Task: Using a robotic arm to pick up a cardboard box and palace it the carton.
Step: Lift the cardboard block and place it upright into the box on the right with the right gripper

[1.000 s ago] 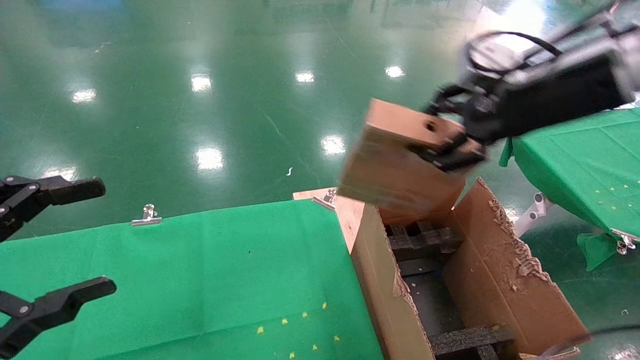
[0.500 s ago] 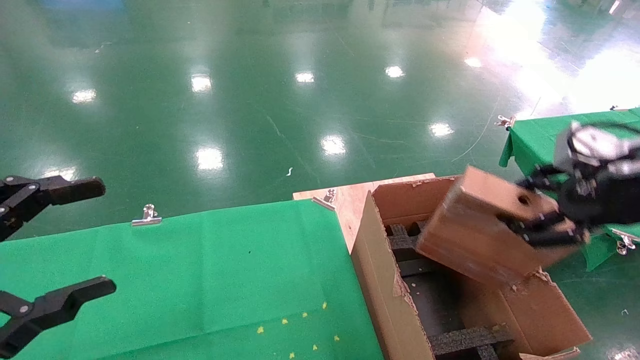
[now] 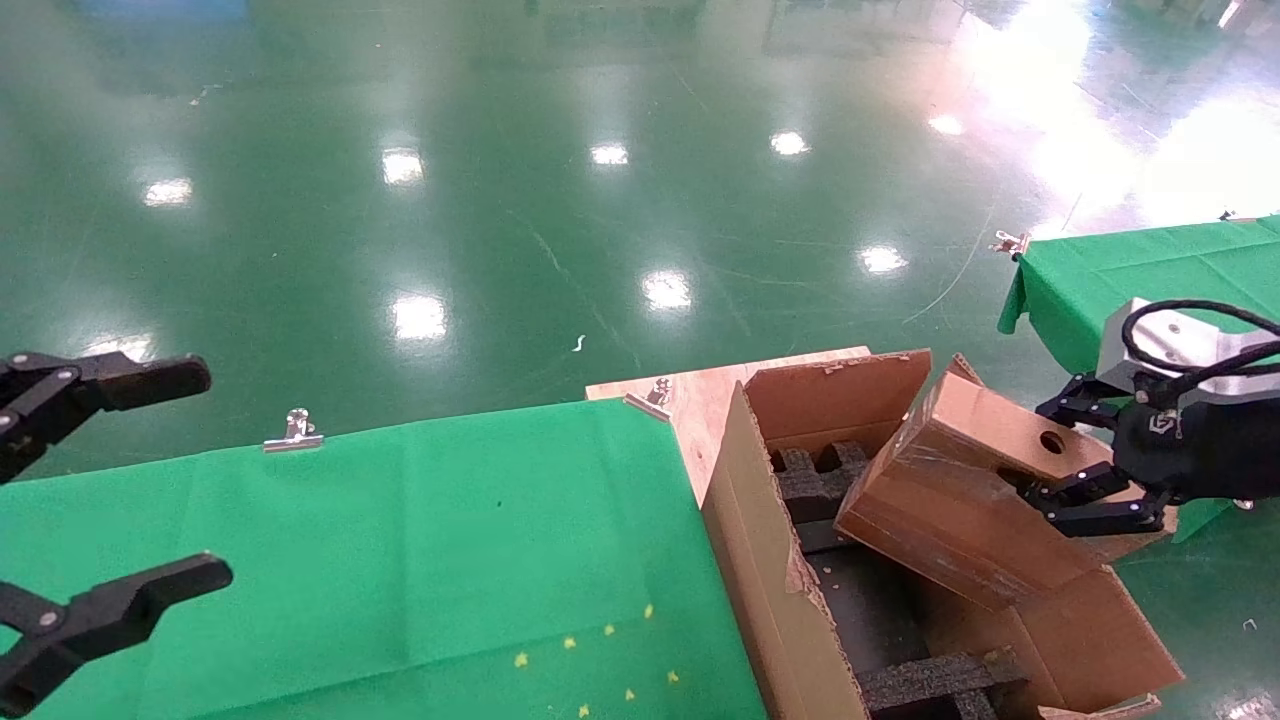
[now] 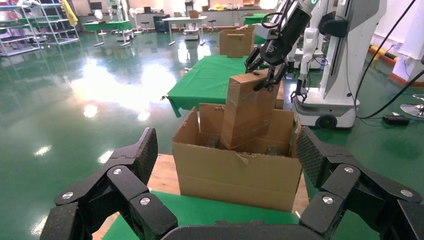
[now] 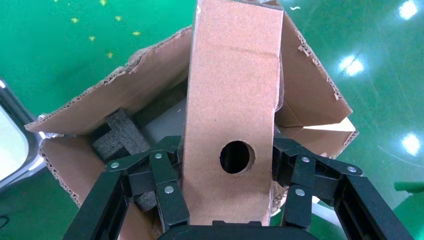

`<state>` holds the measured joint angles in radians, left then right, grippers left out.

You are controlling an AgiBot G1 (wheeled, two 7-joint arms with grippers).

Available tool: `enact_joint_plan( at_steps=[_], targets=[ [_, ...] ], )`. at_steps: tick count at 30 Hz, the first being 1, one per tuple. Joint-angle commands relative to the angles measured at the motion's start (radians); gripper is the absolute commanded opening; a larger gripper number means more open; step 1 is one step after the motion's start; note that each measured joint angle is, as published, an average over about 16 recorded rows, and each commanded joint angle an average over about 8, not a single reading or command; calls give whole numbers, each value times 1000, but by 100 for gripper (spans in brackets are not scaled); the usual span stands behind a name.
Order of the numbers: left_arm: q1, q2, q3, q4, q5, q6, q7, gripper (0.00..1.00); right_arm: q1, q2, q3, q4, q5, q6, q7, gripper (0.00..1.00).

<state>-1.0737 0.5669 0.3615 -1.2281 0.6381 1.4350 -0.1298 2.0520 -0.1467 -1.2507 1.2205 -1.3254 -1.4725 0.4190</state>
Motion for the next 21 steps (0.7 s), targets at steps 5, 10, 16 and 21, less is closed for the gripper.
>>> enact_joint_plan(
  at_steps=[5, 10, 16, 21],
  targets=[
    [0, 0, 0, 0, 0, 0, 0, 100, 1, -5, 1, -4, 0, -2, 0, 0],
    [0, 0, 0, 0, 0, 0, 0, 100, 2, -7, 3, -11, -2, -2, 7, 0],
    [0, 0, 0, 0, 0, 0, 0, 100, -35, 8, -22, 10, -24, 76, 133, 0],
    [0, 0, 0, 0, 0, 0, 0, 100, -91, 40, -64, 92, -85, 203, 334, 0]
  ],
)
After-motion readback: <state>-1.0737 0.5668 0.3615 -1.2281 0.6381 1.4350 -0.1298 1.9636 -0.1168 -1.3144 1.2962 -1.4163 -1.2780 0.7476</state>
